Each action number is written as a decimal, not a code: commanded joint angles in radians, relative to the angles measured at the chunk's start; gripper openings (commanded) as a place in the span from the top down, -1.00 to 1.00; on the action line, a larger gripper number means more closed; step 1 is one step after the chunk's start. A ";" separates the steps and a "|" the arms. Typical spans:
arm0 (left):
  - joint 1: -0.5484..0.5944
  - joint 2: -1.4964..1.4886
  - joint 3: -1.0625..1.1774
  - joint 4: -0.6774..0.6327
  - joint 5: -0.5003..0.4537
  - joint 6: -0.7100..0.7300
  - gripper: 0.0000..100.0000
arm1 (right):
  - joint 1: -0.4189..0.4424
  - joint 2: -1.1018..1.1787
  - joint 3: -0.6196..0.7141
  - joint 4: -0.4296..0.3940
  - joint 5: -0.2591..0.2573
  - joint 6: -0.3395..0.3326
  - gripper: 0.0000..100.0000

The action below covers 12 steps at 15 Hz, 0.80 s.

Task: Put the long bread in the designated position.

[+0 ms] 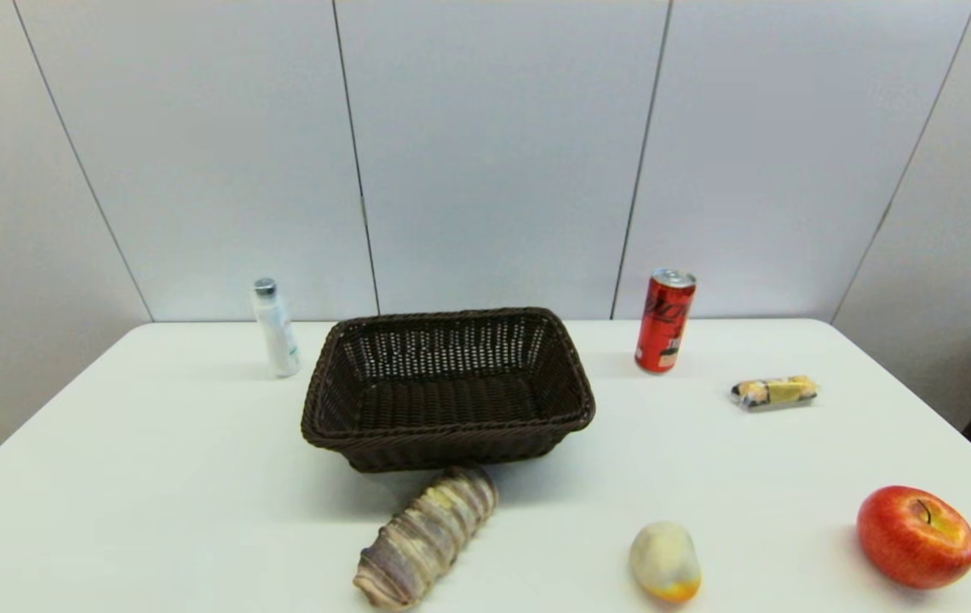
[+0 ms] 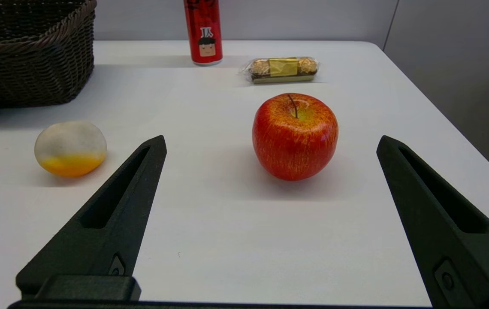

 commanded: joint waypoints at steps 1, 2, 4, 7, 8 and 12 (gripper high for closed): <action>0.000 0.002 0.000 0.000 0.000 0.000 -1.00 | 0.000 0.001 0.000 0.000 0.000 -0.001 -1.00; 0.000 0.002 0.000 0.000 0.000 0.000 -1.00 | 0.000 0.001 0.000 0.000 0.000 -0.001 -1.00; 0.000 0.002 0.000 0.000 0.000 -0.001 -1.00 | 0.000 0.001 0.000 0.000 0.000 -0.001 -1.00; 0.000 0.002 0.000 0.000 0.000 -0.001 -1.00 | 0.000 0.001 0.000 0.000 0.000 0.001 -1.00; 0.000 0.002 0.000 0.000 0.000 0.000 -1.00 | 0.000 0.001 0.000 0.000 -0.004 0.002 -1.00; 0.000 0.002 0.000 0.000 0.000 -0.001 -1.00 | 0.000 0.001 0.000 0.000 -0.007 0.002 -1.00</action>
